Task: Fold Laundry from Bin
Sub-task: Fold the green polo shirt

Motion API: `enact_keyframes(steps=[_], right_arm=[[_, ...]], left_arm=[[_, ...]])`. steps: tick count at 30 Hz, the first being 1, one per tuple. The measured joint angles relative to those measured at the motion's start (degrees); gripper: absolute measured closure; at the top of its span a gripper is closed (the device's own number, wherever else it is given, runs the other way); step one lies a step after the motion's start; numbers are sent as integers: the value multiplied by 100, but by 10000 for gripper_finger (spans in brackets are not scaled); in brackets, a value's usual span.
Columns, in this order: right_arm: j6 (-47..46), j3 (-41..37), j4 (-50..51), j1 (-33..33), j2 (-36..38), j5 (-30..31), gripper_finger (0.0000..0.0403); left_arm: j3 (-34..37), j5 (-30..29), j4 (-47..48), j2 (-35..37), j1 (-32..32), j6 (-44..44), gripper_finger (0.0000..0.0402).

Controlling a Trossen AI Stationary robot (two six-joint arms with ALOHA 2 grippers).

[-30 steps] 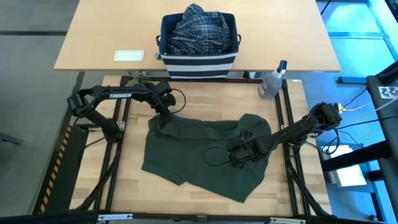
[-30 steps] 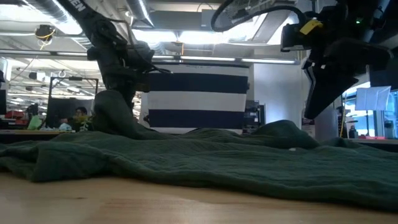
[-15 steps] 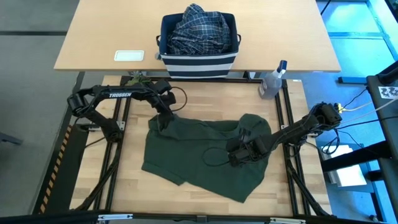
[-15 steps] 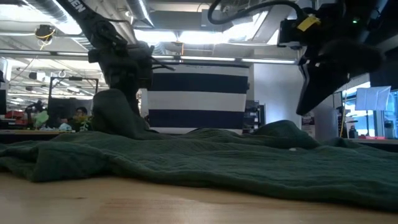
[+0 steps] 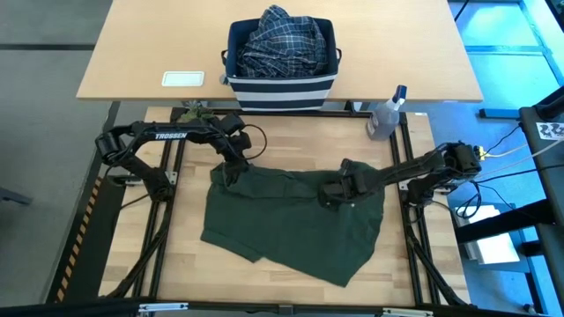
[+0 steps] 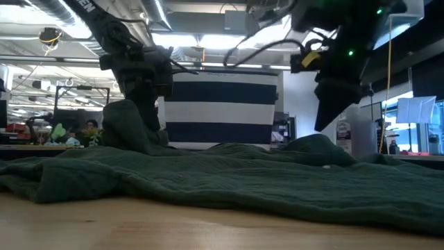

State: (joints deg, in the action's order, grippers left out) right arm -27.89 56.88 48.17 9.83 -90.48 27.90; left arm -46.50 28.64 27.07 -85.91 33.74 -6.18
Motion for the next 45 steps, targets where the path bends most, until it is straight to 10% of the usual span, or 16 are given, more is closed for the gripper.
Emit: enact_keyframes(steps=[26,45], right_arm=[[121,0,-508,-193,0,-94,402],[159,0,-520,-197,0,-94,402]], left_arm=[[166,-507,-387,-4,151,132,199],[171,-225,-527,-928,288,321,205]])
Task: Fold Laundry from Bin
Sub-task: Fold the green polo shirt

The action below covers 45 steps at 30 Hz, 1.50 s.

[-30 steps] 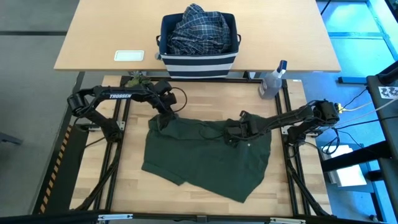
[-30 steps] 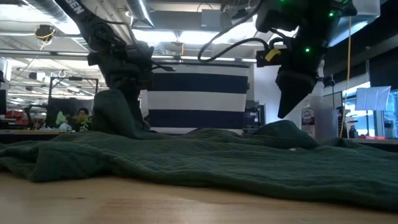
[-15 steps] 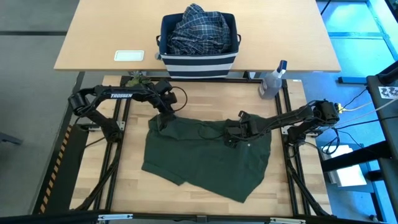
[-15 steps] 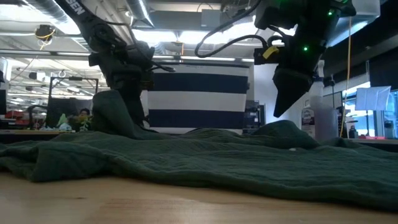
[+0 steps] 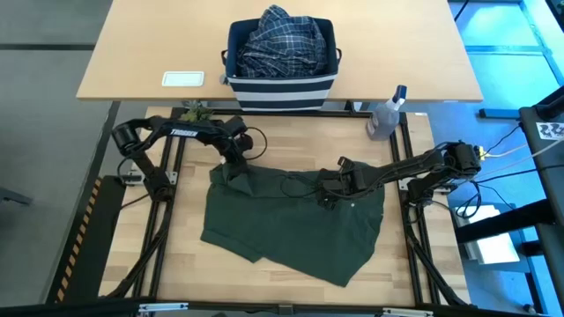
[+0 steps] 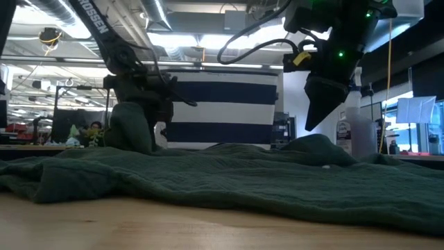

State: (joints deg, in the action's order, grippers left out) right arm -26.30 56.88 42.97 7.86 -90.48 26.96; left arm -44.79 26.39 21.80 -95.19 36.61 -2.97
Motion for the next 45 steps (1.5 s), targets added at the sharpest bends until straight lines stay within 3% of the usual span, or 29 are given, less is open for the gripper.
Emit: enact_keyframes(steps=[5,17,25,29,33,35,39,45], right_arm=[[2,0,-8,0,0,2,402],[2,0,-122,0,0,0,402],[2,0,-124,0,0,-1,402],[45,0,-130,0,0,12,402],[249,0,-96,-12,0,266,402],[389,0,-62,-93,0,263,402],[741,0,182,-501,0,-451,402],[1295,-5,463,-1200,36,-418,402]], left_arm=[[-7,72,-332,352,6,95,230],[-5,3,-310,397,-375,101,252],[-7,-497,46,397,-388,-134,261],[-6,-536,229,397,-463,-487,301],[-7,-499,202,397,-498,-612,376],[-7,-469,165,397,-494,-622,390],[-7,-517,129,400,-560,-665,396],[-233,-1027,337,403,-761,-687,398]])
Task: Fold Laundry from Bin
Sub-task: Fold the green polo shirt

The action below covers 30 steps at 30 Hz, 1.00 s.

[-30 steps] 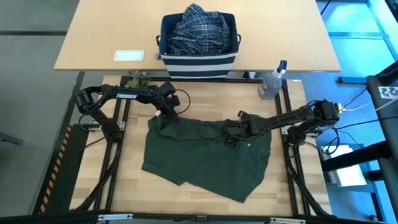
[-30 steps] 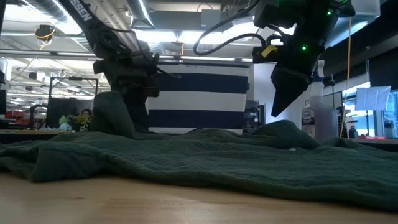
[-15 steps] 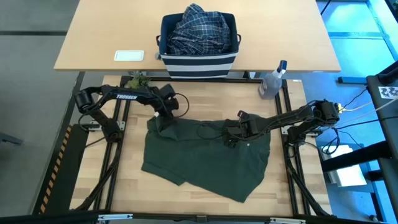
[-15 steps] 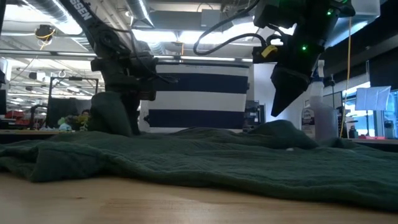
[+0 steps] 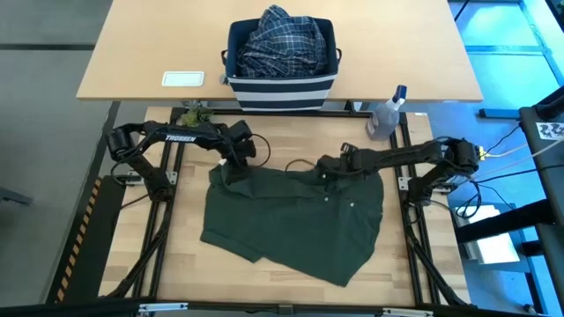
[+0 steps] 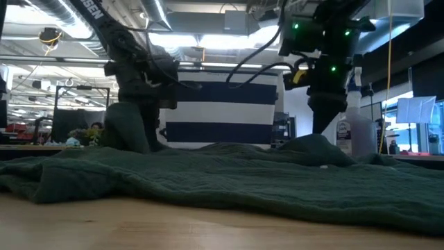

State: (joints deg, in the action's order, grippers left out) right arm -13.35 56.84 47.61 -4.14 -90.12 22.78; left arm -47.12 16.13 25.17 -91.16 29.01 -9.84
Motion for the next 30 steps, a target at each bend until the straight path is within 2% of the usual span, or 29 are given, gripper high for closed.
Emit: enact_keyframes(steps=[7,12,14,17,20,26,30], right_arm=[[598,-479,-676,-680,695,-631,402],[1273,-1099,-1406,-1215,1215,-2162,402],[1563,-1260,-1451,-1395,1241,-2455,402],[1831,-1364,-1387,-1576,1239,-2492,399],[2109,-1361,-1286,-1594,1254,-2478,378],[2783,-1353,-1099,-1575,1293,-2466,295],[3208,-1353,-693,-1578,1293,-2220,243]], left_arm=[[-777,-1147,575,362,-484,-271,399],[-1175,-1887,621,689,-988,-483,400],[-1219,-2157,594,790,-1211,-528,400],[-1225,-2530,592,834,-1514,-481,400],[-1225,-2717,633,840,-1723,-368,400],[-1225,-2760,661,829,-1866,-283,400],[-1225,-2763,721,829,-1775,-266,398]])
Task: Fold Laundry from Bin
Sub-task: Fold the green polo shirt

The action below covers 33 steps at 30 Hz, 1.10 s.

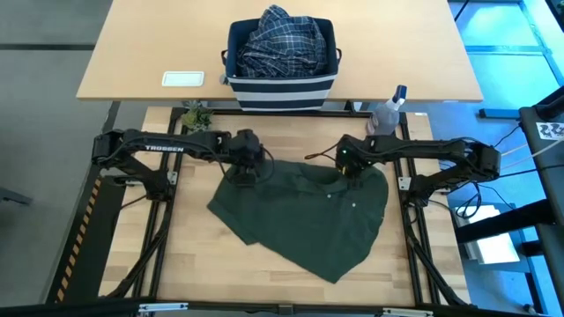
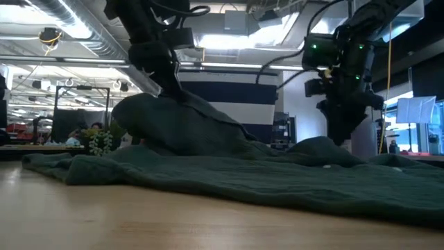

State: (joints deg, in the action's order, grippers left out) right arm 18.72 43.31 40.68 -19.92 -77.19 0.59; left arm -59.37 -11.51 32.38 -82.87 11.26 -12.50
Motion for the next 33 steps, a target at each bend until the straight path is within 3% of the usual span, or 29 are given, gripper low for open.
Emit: enact_keyframes(steps=[8,18,24,33], right_arm=[[150,0,159,-138,-151,138,224],[555,0,-99,-1021,-661,133,224],[624,0,-262,-1450,-897,-359,224],[822,24,-365,-1653,-1331,-520,262]], left_arm=[[303,18,-7,0,222,33,394],[518,63,-71,-4,348,47,392],[518,253,-241,-4,348,38,391],[520,306,-249,-4,346,38,390]])
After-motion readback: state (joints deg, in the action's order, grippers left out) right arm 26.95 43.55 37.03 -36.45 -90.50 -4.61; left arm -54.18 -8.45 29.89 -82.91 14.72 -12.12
